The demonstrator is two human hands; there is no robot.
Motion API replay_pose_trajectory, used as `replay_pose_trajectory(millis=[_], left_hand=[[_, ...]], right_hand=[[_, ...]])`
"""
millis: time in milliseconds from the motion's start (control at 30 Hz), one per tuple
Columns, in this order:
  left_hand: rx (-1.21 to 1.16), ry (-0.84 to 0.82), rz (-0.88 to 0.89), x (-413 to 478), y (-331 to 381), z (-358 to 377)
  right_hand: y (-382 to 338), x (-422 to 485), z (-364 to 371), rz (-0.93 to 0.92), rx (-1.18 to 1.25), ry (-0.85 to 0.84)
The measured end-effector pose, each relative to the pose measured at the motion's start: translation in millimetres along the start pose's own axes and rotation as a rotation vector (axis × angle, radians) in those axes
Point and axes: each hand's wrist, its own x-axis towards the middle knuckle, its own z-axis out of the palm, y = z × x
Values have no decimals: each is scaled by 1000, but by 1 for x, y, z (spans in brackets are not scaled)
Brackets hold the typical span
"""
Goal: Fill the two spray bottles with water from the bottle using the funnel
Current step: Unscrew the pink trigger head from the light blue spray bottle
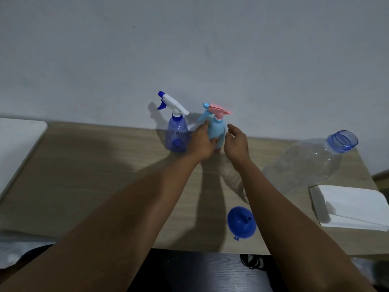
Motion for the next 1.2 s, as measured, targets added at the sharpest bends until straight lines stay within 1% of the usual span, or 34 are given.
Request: replay_pose_trajectory(millis=[100, 233, 333, 433, 500, 667, 767, 1033, 1100, 1200], left_hand=[[-25, 32, -22, 4, 2, 2], [-53, 101, -40, -10, -3, -3], [-117, 142, 15, -40, -11, -7], [-258, 166, 36, -82, -24, -11], [-300, 158, 34, -110, -37, -11], [-309, 134, 49, -175, -59, -15], [-300, 144, 40, -202, -68, -18], [-239, 132, 10, -230, -74, -29], [-206, 131, 7, -230, -69, -33], [-159, 66, 1, -225, -62, -35]], right_hand=[[3, 6, -1, -26, 48, -85], [5, -12, -2, -33, 95, -80], [10, -48, -6, -89, 114, -38], [15, -97, -12, -168, 140, -48], [17, -129, -16, -185, 140, -52], [28, -201, -17, -139, 193, -68], [31, -229, -14, -101, 232, -72], [27, -252, -10, -58, 220, -125], [17, -250, -10, -40, 225, -106], [0, -243, -8, -60, 212, -27]])
